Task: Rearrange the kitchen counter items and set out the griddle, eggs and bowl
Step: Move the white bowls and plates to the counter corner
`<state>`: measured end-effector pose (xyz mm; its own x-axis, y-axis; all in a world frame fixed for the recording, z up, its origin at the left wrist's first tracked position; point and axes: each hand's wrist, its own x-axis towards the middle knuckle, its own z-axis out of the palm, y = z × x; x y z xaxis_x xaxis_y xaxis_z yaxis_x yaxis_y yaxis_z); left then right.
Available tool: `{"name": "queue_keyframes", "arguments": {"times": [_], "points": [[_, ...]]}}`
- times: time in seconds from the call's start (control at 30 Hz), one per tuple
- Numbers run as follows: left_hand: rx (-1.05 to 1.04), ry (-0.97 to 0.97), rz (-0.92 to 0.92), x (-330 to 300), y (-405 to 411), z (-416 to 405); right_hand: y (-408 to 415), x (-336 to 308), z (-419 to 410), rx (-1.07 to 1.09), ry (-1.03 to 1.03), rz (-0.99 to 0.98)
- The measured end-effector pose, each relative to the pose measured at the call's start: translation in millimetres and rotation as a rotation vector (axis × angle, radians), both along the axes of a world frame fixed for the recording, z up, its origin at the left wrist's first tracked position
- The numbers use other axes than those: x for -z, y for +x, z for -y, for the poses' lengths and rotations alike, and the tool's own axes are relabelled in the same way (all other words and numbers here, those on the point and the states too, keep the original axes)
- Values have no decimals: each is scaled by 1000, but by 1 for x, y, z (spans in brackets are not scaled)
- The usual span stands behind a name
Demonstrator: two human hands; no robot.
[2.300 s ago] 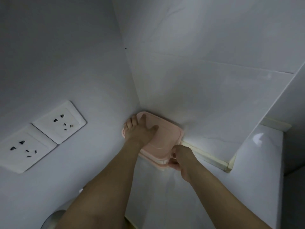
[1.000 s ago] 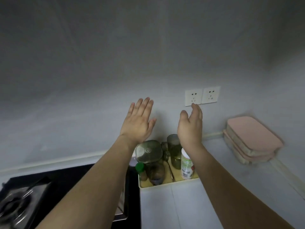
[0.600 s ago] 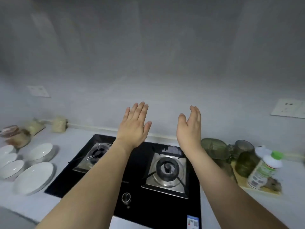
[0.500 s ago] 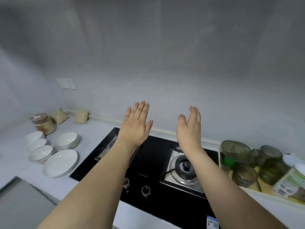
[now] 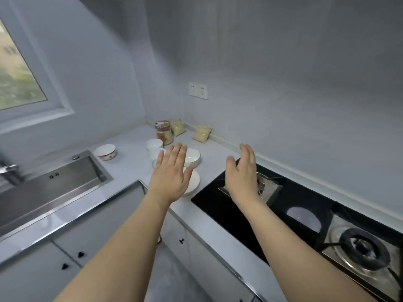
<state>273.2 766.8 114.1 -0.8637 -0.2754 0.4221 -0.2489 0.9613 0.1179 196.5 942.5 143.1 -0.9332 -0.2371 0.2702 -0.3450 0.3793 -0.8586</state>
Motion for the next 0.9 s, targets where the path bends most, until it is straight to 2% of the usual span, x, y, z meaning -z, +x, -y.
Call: {"name": "queue_keyframes", "arguments": {"times": [0.17,0.3,0.6,0.9], "points": [[-123,41,62,32,38,56,9,24,69,-130,45,54],[-170,56,119,54,39,98,0,56,116,-169,43,144],[-137,115,210,86,-39,173,-84,103,198,-107,76,341],[-57,201,285,107,-122,237,-145,150,233,-14,158,470]]}}
